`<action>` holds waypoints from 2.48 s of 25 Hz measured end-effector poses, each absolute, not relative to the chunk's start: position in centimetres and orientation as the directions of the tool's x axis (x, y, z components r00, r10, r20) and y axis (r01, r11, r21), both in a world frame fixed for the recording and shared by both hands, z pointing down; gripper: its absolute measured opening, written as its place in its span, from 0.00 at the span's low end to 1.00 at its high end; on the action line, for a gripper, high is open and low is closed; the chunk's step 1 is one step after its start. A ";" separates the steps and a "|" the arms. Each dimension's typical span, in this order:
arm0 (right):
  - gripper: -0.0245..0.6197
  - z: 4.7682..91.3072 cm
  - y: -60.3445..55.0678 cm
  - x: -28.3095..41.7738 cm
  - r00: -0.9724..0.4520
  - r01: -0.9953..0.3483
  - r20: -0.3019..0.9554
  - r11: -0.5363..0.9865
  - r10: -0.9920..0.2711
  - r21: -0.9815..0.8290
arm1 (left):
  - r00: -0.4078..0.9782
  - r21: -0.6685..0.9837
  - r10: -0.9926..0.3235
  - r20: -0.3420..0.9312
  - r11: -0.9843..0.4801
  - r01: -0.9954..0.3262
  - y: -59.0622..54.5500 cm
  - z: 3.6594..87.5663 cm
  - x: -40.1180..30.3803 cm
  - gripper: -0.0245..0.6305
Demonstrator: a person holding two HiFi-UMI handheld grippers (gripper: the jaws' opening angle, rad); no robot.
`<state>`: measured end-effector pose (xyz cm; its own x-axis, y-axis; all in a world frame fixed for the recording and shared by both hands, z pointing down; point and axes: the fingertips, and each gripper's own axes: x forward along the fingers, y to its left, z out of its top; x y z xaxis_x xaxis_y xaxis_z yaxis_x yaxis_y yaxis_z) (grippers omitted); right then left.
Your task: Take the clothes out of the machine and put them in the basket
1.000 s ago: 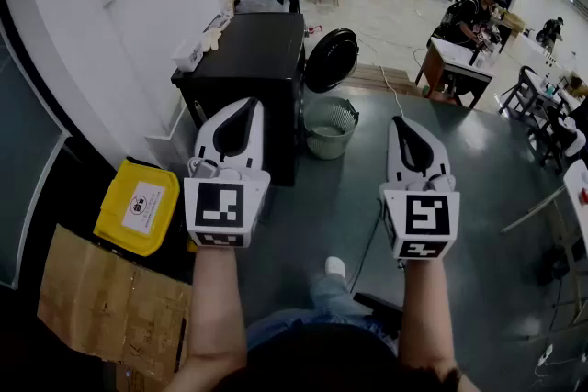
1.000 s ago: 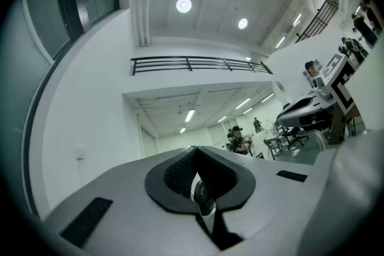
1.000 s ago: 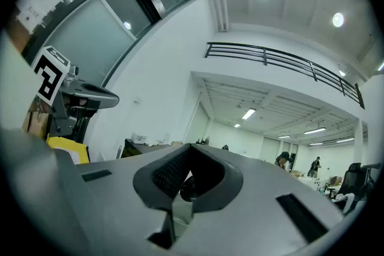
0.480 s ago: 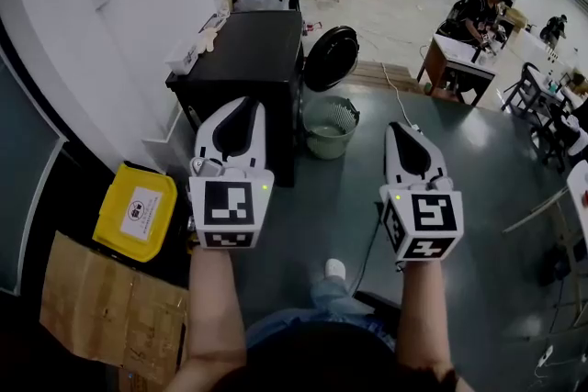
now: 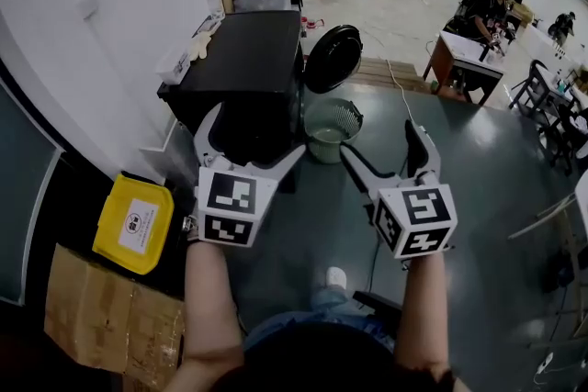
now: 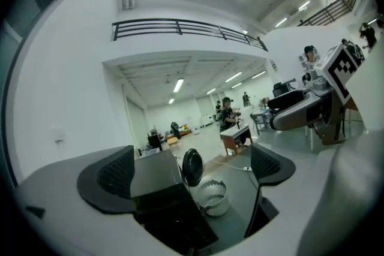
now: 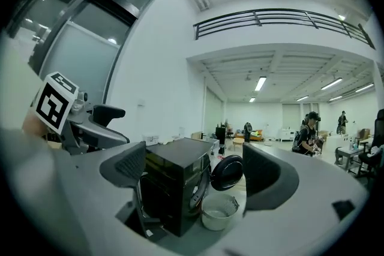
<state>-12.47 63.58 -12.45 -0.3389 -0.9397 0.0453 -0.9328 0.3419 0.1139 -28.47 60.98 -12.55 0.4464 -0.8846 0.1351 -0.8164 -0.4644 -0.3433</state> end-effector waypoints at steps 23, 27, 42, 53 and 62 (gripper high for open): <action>0.71 -14.6 49.3 -2.0 -0.361 -0.889 -0.016 0.339 -0.932 0.307 | 0.140 -0.203 -0.987 -0.079 -0.122 -0.971 49.1 -16.6 -24.2 0.59; 0.71 -14.3 48.5 -0.8 -0.359 -0.900 -0.009 0.343 -0.933 0.270 | 0.170 -0.130 -0.984 -0.056 -0.162 -0.978 47.7 -16.0 -22.9 0.85; 0.71 -11.9 42.3 5.2 -0.235 -0.949 0.024 0.235 -0.972 0.209 | 0.228 -0.175 -0.973 -0.020 -0.221 -0.959 39.5 -14.1 -18.7 0.88; 0.71 -10.5 29.8 6.1 -0.186 -0.954 0.087 0.201 -0.979 0.223 | 0.362 -0.198 -0.930 -0.062 -0.344 -0.918 26.5 -14.1 -15.8 0.82; 0.71 -8.6 16.9 5.7 -0.182 -0.961 0.141 0.206 -0.973 0.185 | 0.347 -0.193 -0.935 0.069 -0.354 -0.915 12.3 -10.2 -15.3 0.82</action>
